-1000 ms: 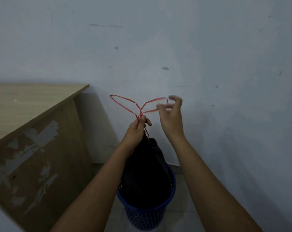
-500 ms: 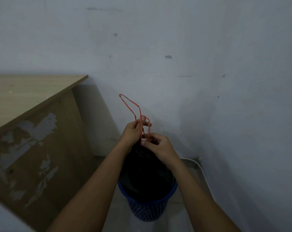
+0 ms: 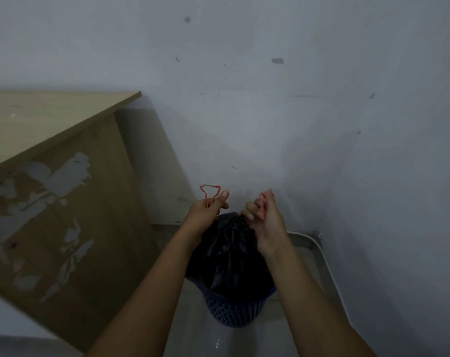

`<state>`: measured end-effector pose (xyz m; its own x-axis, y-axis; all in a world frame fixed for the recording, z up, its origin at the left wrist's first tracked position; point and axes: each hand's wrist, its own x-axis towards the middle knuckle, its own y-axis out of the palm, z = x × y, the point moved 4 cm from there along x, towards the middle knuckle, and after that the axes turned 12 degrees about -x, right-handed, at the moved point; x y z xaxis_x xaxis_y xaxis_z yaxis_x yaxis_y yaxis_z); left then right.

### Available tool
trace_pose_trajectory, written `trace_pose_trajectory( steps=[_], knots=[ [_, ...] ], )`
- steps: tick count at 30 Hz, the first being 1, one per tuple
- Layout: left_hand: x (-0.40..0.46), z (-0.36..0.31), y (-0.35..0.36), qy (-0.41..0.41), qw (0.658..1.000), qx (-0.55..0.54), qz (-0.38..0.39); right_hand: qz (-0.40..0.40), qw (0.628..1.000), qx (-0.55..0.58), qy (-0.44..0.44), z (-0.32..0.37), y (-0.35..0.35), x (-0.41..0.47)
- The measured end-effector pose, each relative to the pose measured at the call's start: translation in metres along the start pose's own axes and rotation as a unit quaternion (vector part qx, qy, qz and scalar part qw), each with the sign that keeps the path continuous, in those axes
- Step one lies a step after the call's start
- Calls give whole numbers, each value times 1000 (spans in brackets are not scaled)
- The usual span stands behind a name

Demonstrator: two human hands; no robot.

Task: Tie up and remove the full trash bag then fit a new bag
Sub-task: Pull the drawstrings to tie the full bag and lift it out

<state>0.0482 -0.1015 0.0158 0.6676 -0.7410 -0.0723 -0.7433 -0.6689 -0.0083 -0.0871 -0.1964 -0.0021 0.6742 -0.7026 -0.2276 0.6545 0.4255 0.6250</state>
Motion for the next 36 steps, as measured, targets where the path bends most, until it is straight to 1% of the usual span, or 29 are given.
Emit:
trace_pose_trajectory(
  steps=[1, 3, 5, 6, 8, 9, 11, 14, 16, 17, 18, 20, 21, 22, 25, 28, 30, 32, 34, 36],
  knots=[
    [-1, 5, -2, -6, 1000, -15, -4, 1, 1000, -19, 2, 0, 1, 2],
    [1, 14, -3, -27, 999, -18, -12, 30, 997, -63, 25, -5, 8, 4],
    [6, 22, -3, -76, 996, -26, -40, 45, 997, -42, 39, -14, 13, 8],
    [10, 27, 0, -108, 991, -63, -43, 35, 998, -16, 53, -18, 13, 12],
    [17, 35, 10, -129, 979, -155, -41, 11, 997, 12, 76, -27, 9, 19],
    [20, 38, 13, -120, 975, -182, -43, -14, 996, -3, 87, -32, 4, 23],
    [21, 43, 16, -93, 979, -175, -44, -57, 992, -66, 94, -39, -7, 31],
    [18, 46, 15, -37, 991, -130, -22, -98, 974, -199, 44, -42, -17, 36],
    [18, 44, 15, -19, 989, -144, -9, -118, 958, -263, 4, -37, -18, 36],
    [18, 43, 15, -21, 985, -174, 0, -127, 956, -265, -4, -32, -19, 36],
    [18, 41, 16, -27, 974, -226, 13, -137, 961, -242, 2, -28, -20, 37],
    [17, 33, 17, -32, 940, -336, 43, -145, 977, -154, 34, -19, -22, 38],
    [16, 28, 17, -32, 931, -361, 53, -138, 983, -113, 47, -14, -22, 39],
    [16, 23, 16, -32, 929, -363, 61, -125, 987, -80, 55, -7, -21, 40],
    [15, 20, 12, -46, 949, -306, 55, -92, 993, -9, 67, 11, -21, 42],
    [12, 27, 12, -59, 965, -254, 26, -99, 994, -4, 48, 18, -17, 41],
    [11, 30, 15, -67, 972, -224, 10, -96, 994, -37, 41, 13, -11, 39],
    [10, 31, 17, -72, 973, -220, -2, -87, 989, -108, 46, 2, -9, 37],
    [9, 31, 18, -77, 967, -241, -3, -64, 974, -209, 63, -9, -8, 37],
    [8, 28, 19, -68, 967, -247, 7, -48, 961, -259, 88, -19, -8, 38]
  ],
)
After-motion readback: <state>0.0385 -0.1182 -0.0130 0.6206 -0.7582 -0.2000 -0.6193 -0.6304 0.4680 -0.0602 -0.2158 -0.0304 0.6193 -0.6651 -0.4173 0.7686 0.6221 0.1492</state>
